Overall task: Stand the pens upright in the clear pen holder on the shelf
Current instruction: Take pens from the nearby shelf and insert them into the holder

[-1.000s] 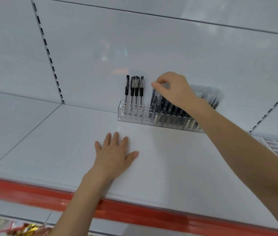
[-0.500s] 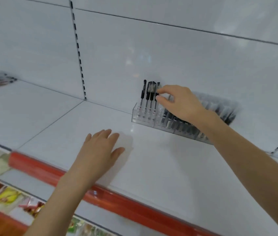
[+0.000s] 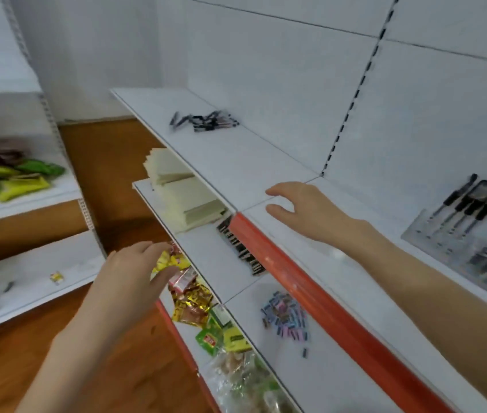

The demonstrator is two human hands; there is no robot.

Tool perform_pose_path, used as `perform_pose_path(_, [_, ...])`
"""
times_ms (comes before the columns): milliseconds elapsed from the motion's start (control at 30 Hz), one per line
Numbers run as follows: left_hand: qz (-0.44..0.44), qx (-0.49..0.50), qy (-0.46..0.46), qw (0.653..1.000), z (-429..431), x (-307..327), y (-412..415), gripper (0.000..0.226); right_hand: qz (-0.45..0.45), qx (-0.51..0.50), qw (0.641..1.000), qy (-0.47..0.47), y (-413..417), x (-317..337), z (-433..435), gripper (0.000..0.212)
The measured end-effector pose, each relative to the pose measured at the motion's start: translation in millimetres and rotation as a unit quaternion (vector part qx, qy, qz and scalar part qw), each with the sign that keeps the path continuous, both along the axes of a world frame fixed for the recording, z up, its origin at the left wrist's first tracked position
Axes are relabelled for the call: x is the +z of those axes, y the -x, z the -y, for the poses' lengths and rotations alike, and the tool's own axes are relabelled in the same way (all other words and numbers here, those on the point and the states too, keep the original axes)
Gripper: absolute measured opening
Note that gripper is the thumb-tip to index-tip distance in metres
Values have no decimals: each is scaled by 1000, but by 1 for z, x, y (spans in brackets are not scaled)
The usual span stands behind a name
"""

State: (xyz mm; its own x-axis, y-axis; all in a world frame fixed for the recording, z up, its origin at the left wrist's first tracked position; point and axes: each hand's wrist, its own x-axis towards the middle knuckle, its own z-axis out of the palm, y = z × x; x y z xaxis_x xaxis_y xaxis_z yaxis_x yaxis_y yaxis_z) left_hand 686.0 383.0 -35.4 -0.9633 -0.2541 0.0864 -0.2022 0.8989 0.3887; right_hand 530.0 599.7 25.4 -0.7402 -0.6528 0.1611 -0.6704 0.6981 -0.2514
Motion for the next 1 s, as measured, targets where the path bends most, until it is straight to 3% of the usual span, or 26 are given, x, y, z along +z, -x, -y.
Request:
perform_pose_path(100, [11, 46, -21, 999, 55, -13, -24, 47, 15, 36, 999, 16, -9, -12, 77, 39])
perform_pose_path(267, [57, 100, -41, 992, 148, -42, -61, 48, 110, 3, 989, 104, -47, -58, 178, 38])
perform_pose_path(533, [130, 134, -59, 981, 236, -90, -81, 50, 233, -133, 956, 123, -90, -158, 222, 36])
perform_pose_path(667, [137, 142, -85, 977, 265, -110, -67, 48, 274, -206, 930, 133, -81, -192, 237, 37])
perform_pose_path(1000, [178, 145, -110, 967, 359, -152, 57, 48, 323, -184, 921, 118, 38, -230, 326, 29])
